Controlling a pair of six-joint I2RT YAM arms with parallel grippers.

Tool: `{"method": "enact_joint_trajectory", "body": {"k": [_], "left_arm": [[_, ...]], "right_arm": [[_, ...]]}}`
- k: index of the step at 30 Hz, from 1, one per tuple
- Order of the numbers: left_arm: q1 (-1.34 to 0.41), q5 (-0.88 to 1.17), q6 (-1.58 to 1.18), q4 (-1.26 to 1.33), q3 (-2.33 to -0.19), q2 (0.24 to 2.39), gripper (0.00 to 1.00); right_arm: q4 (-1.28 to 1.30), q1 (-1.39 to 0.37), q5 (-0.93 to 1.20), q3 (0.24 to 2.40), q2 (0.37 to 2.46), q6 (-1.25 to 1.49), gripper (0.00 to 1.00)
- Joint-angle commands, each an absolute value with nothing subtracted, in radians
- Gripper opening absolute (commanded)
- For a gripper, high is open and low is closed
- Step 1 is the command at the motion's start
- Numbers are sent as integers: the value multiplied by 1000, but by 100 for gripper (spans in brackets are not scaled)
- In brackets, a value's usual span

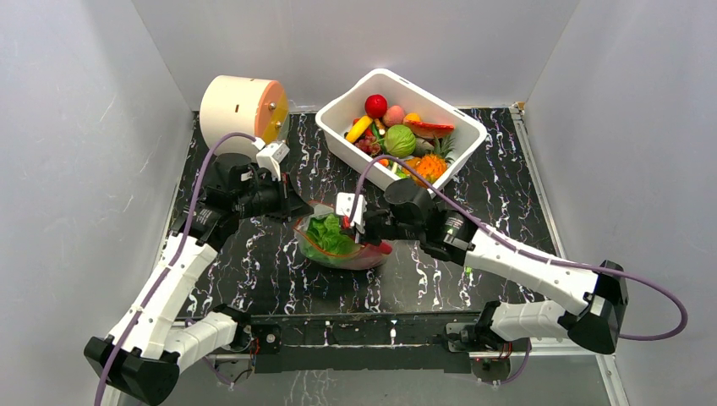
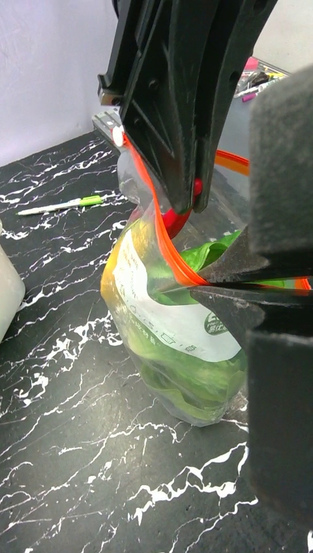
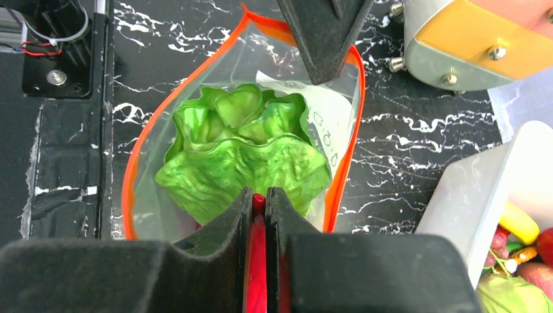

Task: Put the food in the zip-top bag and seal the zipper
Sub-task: Place the fake vegetable in the zipper food storage bag.

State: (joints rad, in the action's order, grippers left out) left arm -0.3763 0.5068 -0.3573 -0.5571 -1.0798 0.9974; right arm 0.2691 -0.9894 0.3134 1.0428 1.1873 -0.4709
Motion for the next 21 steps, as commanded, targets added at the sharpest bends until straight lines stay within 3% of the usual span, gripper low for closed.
{"method": "enact_joint_trajectory", "body": {"k": [1, 8, 21], "left_arm": [[-376, 565, -386, -520, -1087, 951, 0], [-376, 567, -382, -550, -1127, 982, 0], [-376, 540, -344, -555, -1124, 987, 0]], "right_arm": [[397, -992, 240, 1133, 1214, -456, 0], [508, -992, 159, 1177, 1247, -458, 1], [515, -994, 236, 1277, 1126, -346, 46]]}}
